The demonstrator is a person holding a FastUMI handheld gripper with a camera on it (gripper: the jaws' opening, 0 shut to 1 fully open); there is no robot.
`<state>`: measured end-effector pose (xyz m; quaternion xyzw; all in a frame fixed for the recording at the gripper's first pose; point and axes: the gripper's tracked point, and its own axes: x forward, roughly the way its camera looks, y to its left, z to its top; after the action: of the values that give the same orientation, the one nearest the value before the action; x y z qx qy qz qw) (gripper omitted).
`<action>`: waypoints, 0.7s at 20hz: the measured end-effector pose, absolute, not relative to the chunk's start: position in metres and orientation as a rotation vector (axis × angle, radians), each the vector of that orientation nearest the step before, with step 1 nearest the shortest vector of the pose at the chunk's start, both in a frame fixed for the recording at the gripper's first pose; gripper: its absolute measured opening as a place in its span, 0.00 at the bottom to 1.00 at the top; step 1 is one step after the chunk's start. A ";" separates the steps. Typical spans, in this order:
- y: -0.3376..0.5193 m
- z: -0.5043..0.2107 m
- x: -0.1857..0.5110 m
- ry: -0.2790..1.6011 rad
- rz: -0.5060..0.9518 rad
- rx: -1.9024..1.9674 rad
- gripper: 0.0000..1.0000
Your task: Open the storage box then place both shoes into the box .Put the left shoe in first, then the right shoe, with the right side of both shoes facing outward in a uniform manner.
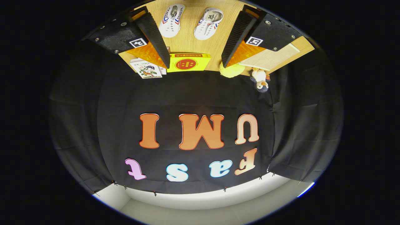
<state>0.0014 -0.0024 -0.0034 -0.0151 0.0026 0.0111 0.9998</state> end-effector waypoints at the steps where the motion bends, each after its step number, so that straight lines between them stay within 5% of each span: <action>1: -0.003 -0.004 0.001 0.004 0.020 -0.030 0.99; 9: 0.018 -0.031 0.014 0.091 0.096 0.044 0.99; 14: 0.061 -0.074 0.028 0.251 0.268 0.257 0.99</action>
<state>0.0279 0.0614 -0.0738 0.1273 0.1246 0.1328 0.9750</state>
